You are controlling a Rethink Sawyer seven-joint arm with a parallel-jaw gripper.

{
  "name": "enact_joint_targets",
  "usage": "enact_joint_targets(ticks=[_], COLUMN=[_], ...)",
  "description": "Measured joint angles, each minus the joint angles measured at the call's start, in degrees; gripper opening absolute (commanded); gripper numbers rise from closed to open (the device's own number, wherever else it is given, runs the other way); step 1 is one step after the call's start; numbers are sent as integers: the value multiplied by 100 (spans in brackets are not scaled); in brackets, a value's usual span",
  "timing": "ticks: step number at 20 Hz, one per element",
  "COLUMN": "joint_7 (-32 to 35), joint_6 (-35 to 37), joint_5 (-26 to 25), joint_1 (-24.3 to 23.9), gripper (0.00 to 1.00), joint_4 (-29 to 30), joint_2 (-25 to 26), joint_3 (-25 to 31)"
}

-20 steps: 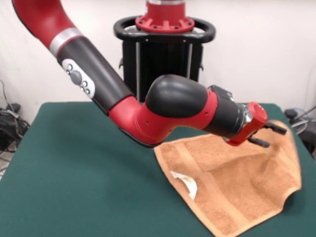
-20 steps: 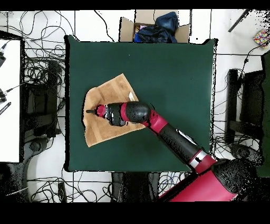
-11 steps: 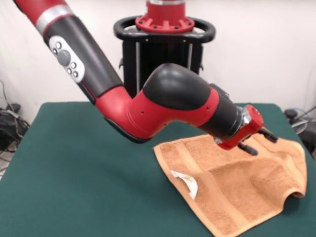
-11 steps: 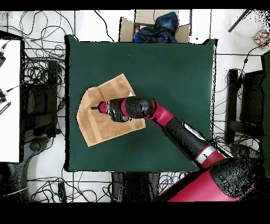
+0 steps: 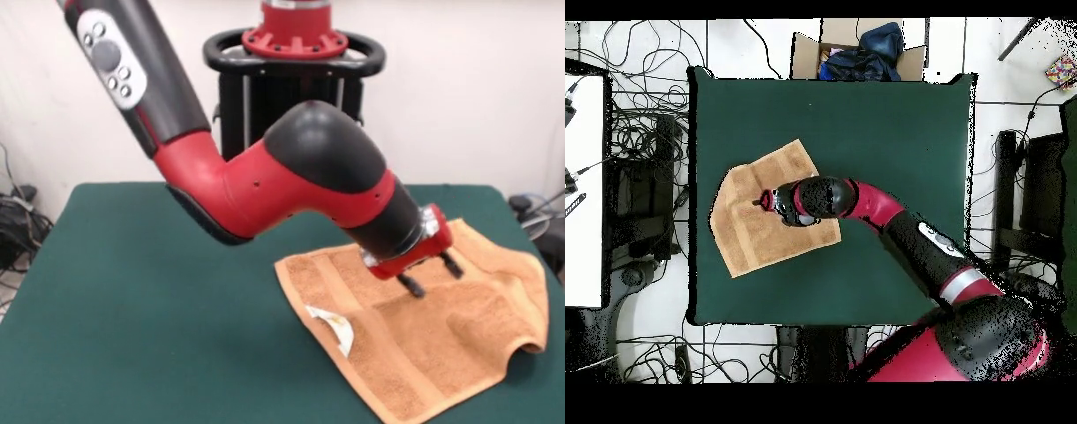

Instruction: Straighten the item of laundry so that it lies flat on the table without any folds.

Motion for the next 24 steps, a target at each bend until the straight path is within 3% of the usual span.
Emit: enact_joint_targets(ticks=[3, 7, 10, 16, 21, 24], joint_7=[102, 365, 948, 2273, 3882, 4428], joint_6=[-2, -4, -75, -816, -1857, -2271], joint_5=[-121, -65, -61, -61, -61, -63], joint_1=[826, 1558, 2529, 4018, 5434, 5757], gripper=[100, 100, 100, 100, 100, 100], joint_4=[-187, -288, -406, -610, -736, -747], joint_2=[-474, -867, -1212, -1282, -1067, -929], joint_3=[-855, -1426, -2305, -3790, -5222, -5675])
